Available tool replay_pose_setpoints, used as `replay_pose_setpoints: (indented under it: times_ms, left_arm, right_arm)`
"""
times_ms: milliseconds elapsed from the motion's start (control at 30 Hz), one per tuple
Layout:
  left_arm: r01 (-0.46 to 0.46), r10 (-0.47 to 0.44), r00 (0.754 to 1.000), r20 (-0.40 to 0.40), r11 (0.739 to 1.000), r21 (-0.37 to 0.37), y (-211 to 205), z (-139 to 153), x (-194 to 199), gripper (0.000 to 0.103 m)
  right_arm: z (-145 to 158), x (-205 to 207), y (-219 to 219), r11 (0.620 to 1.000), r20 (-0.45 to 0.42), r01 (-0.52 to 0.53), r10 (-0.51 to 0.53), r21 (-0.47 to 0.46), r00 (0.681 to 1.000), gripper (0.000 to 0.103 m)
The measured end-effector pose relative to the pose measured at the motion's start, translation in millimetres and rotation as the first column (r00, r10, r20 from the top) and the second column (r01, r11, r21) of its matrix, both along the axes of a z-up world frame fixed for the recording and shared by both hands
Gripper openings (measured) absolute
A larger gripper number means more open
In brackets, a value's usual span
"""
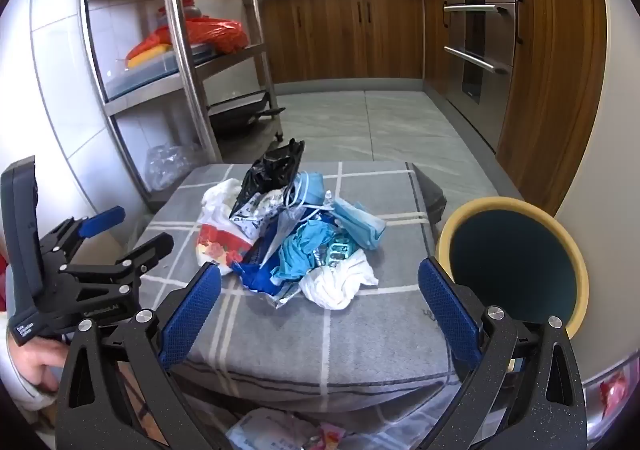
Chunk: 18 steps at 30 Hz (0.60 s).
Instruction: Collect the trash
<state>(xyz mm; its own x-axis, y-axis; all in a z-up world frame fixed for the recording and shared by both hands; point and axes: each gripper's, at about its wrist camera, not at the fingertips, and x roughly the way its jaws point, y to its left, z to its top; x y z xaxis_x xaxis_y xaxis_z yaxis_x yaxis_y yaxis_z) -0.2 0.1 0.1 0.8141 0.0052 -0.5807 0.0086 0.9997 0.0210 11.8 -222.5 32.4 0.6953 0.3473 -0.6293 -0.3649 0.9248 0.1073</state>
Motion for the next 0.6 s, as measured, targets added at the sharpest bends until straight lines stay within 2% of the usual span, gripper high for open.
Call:
replay_pose_setpoints:
  times_ms: [600]
  left_arm:
    - [0.010,-0.010,1.000,-0.001,1.000,-0.023,2.8,0.5,0.3,0.097]
  right_arm:
    - [0.0,1.0,1.3,1.000,0.001,0.000,0.000,-0.001,1.000,0.098]
